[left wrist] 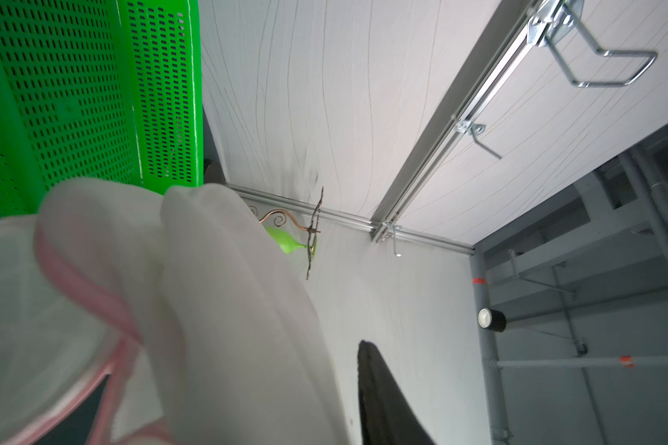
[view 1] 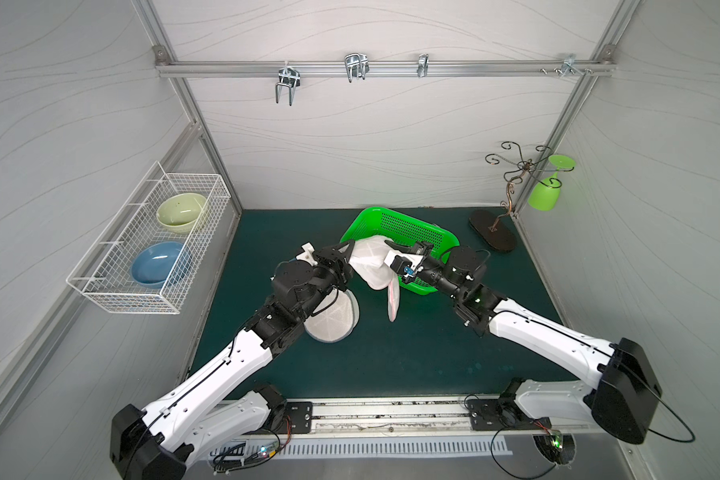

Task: Turn the laundry bag inside out
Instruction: Turn over the laundry bag.

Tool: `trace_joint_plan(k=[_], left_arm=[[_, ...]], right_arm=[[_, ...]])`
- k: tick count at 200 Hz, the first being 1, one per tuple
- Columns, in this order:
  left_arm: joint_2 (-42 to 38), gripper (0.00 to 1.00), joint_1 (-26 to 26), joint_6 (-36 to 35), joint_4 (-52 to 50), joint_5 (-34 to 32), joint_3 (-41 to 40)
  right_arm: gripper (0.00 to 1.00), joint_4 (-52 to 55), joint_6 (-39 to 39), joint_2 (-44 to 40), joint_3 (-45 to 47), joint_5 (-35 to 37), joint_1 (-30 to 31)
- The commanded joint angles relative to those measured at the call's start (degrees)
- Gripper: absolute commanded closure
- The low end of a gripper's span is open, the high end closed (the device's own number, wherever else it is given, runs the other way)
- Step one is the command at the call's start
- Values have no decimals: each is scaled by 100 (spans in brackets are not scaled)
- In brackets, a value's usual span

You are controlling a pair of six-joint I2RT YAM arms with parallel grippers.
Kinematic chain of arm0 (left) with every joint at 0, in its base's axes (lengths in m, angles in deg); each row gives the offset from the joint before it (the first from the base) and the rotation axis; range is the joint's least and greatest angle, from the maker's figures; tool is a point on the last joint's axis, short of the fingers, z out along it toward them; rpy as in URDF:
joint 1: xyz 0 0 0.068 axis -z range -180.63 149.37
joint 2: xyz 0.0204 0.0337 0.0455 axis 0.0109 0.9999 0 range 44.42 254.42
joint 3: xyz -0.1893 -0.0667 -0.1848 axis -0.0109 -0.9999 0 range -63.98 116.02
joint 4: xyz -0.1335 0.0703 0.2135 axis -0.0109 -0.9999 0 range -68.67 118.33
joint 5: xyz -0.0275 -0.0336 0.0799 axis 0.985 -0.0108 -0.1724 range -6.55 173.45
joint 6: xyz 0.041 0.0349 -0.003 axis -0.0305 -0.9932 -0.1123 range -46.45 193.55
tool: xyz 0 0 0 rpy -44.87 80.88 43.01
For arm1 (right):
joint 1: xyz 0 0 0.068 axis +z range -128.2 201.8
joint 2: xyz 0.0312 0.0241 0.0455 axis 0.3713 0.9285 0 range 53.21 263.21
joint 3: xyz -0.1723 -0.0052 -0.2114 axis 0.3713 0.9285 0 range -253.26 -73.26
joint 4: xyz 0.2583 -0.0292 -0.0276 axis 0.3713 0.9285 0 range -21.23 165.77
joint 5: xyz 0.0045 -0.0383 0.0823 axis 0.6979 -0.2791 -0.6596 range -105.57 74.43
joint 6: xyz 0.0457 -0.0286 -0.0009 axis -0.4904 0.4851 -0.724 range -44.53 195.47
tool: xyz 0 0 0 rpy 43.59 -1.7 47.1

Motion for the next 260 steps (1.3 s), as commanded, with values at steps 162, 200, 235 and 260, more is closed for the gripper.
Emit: trace_joint_plan(k=[162,200,235,260], left_arm=[[-896,22,18,-13554,-3073,1233,1035],[-893,19,25,-14075,-2839,2002,738],[-788,21,77,-14035,-1259,971,337],[-723,28,78,-14046,-387,494,201]], right_arm=[[100,2660,-2185,-1769,-607,-630,-1059],[100,2691,-2345,-1823,-655,-756,-1060],[100,2717,-2537,-1832,-674,-1091,-1051],[100,2715,-2832,-1834,-659,-1095,-1045]])
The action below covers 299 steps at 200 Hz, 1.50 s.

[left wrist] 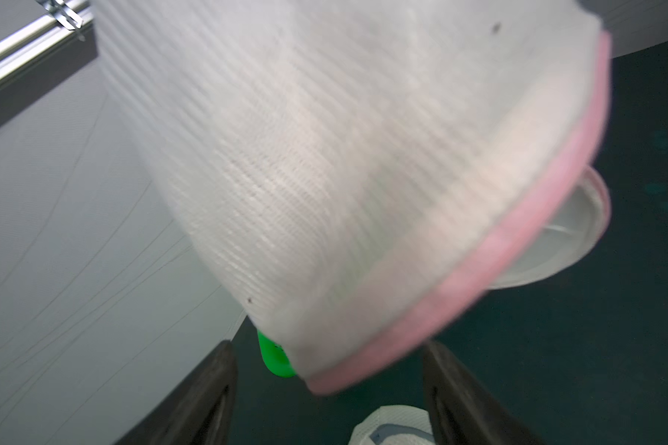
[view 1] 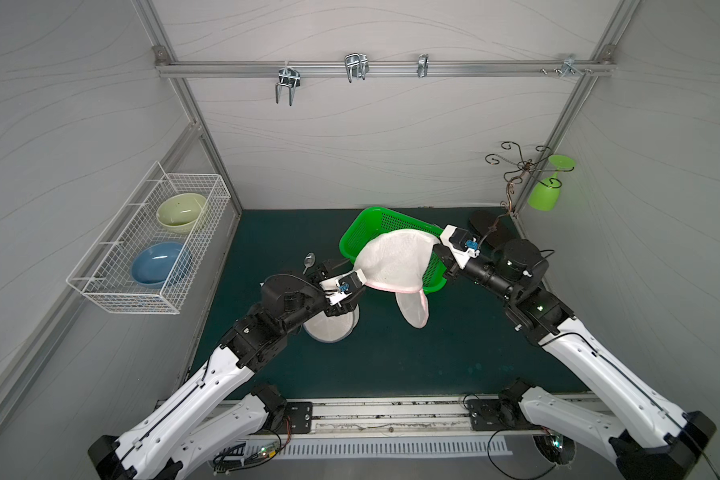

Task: Turn the laundry bag inside out
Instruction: Turn over the laundry bag.

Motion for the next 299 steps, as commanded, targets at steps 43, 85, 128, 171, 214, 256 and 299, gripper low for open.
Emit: trace_joint_plan(k=[43,85,128,171,214,256,299], left_arm=[[112,84,51,-94,1098,149,139],[-55,100,154,904,742,1100,284],[242,100,187,1305,-214,2062,745],[-94,32,185,1939,907,-223,335],[-210,31,230,3214,944,445,146],[-205,31,325,3619,1062,643,255],[-95,31,317,2515,-195,628,1223]], right_arm=[[100,10,-1858,90,-328,1210,-1],[100,1003,-2468,625,-1200,2349,-12],[100,1141,-2661,790,-1347,2283,-15],[100,1410,-2368,587,-1235,2577,-11],[100,1984,-2154,648,-1389,3477,0],[100,795,-167,103,-498,2503,185],[100,751,1922,-465,193,960,167]])
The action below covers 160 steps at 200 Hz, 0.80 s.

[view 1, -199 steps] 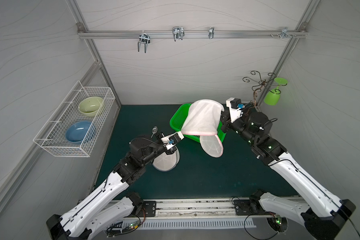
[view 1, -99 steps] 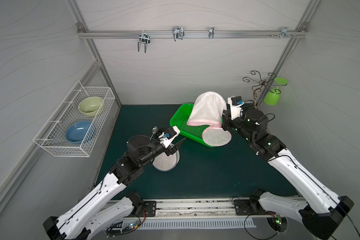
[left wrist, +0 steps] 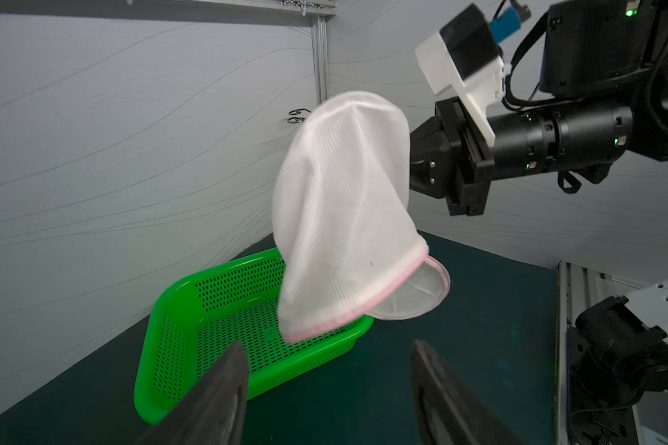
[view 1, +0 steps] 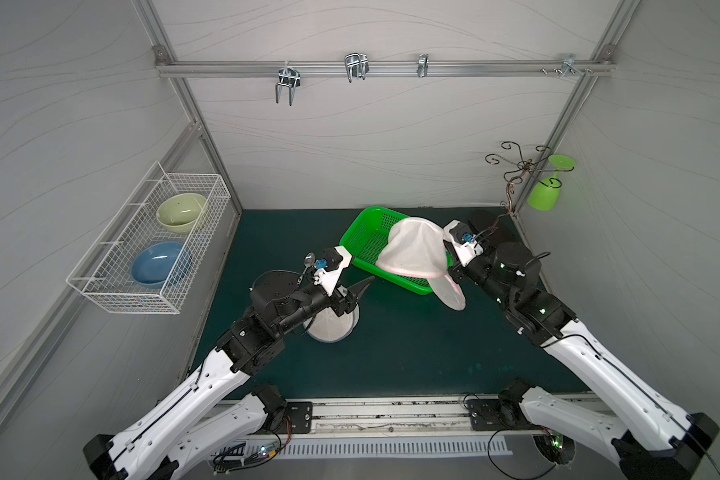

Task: Turn the laundry bag inside out
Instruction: Turn over the laundry bag.

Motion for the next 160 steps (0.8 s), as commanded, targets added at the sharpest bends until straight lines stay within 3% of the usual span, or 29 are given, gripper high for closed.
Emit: trace_joint_plan(k=[1,26,56,137,151,160], left_arm=[[39,31,6,-643,-451,130,759],[268,31,4,-1486,-1280,769,1216],[575,29,7,-2227,-1775,1677,1492],[1182,30,10,-2545,-1612,2048,1681],[1174,35,17,-2625,-1612,1889,1677],[1165,45,21,-2728,-1606,1636,1675]], right_arm=[[100,-158,1614,-238,74,-1154,21],[100,452,2243,-300,18,-1813,21],[100,593,2247,-320,-70,-2318,87],[100,606,1831,-136,-285,-2473,665],[100,661,1786,-118,-331,-2545,677],[100,670,1759,-123,-347,-2606,686]])
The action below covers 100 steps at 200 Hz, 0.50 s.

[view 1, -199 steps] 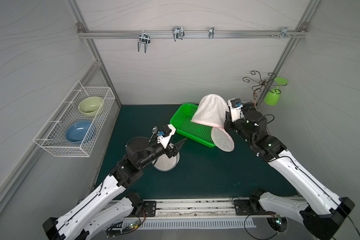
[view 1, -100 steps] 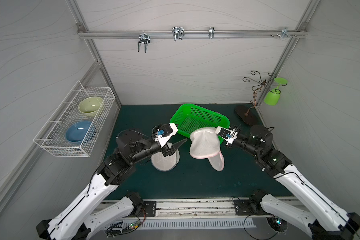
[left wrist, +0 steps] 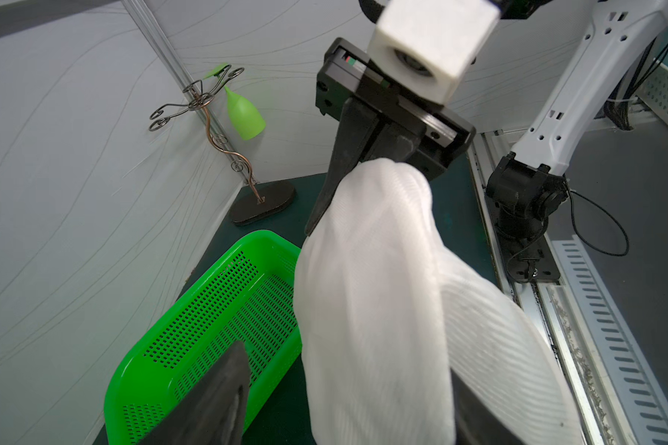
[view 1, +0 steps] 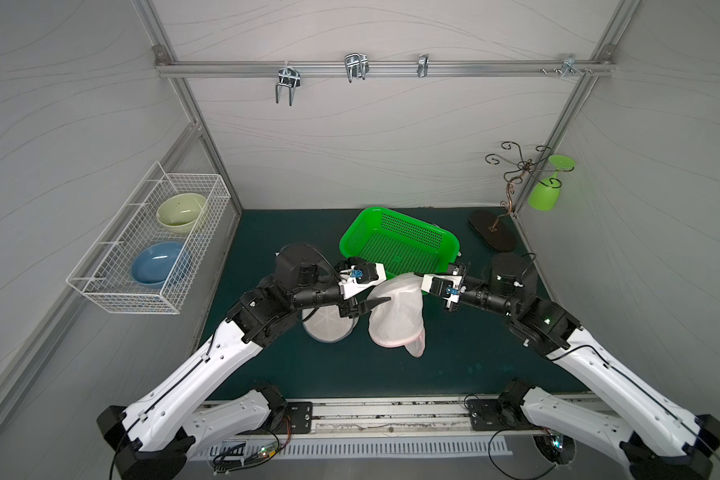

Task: Turn the laundry bag inside out
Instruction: Turn over the laundry bag.

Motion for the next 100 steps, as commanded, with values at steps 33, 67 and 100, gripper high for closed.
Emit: trace_joint_plan(k=[33,67,100], left_arm=[[-123,77,23,-599,533,-1072,155],[-168,100,12,-609,928,-939,52],[-253,100,-61,-405,1570,-915,-184]], right_arm=[[98,65,-408,13,-303,-596,71],[73,-9,-1208,143,-482,-269,127],[45,235,-2398,35,-781,-193,91]])
